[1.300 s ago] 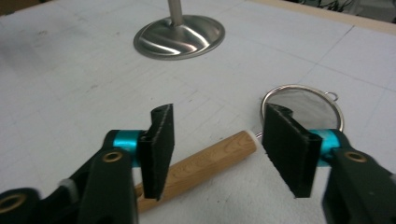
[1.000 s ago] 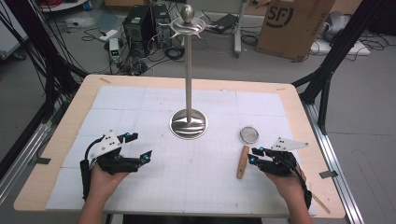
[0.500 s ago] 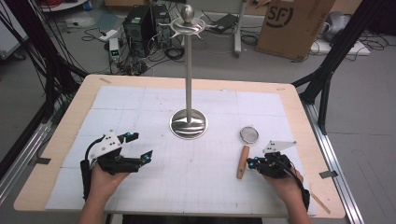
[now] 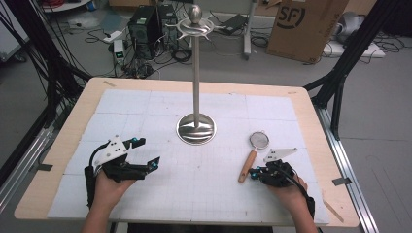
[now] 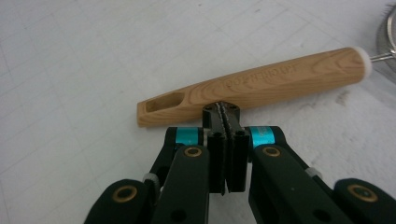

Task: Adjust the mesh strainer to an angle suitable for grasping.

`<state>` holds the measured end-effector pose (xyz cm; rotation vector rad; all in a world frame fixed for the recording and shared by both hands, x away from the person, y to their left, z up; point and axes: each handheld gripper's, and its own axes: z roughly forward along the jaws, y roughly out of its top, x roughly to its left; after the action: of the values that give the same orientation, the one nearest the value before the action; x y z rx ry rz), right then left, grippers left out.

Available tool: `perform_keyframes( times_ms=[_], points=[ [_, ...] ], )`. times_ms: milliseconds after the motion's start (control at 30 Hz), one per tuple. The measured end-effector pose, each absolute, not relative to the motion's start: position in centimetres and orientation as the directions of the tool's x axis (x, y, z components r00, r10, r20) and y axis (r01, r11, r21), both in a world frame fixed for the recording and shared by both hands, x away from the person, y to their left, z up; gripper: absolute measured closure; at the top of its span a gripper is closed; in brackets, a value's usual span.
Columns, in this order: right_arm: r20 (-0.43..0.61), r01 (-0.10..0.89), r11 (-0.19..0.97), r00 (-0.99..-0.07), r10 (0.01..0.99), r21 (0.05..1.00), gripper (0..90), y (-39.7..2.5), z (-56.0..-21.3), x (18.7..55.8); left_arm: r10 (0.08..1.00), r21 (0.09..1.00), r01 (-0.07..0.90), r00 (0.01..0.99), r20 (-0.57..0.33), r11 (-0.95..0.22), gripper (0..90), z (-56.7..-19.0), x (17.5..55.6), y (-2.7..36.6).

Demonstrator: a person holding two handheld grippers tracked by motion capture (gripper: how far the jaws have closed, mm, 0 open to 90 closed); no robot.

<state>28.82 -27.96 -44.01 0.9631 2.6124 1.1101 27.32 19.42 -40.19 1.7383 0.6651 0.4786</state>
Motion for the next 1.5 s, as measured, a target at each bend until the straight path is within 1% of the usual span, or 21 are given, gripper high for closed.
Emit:
perform_keyframes(
  times_ms=[300,533,1000,1500],
  points=[
    [0.098,0.480,0.536,-0.801,0.591,0.695,89.7,-26.5,-44.0,28.8,0.653,0.964,0.192,0.756,-0.027,-0.182,16.9,-40.2,27.3,19.3],
    [0.058,0.444,0.554,-0.814,0.578,0.704,89.7,-25.1,-43.8,29.1,0.651,0.967,0.189,0.758,-0.034,-0.169,17.0,-40.0,27.2,19.4],
    [0.034,0.436,0.559,-0.809,0.587,0.705,89.7,-23.8,-43.6,29.7,0.648,0.970,0.187,0.760,-0.043,-0.156,17.0,-39.6,27.2,19.5],
    [0.019,0.437,0.566,-0.802,0.597,0.699,89.7,-21.5,-43.7,31.6,0.643,0.970,0.189,0.765,-0.050,-0.150,17.0,-39.5,27.2,19.4]
  ],
)
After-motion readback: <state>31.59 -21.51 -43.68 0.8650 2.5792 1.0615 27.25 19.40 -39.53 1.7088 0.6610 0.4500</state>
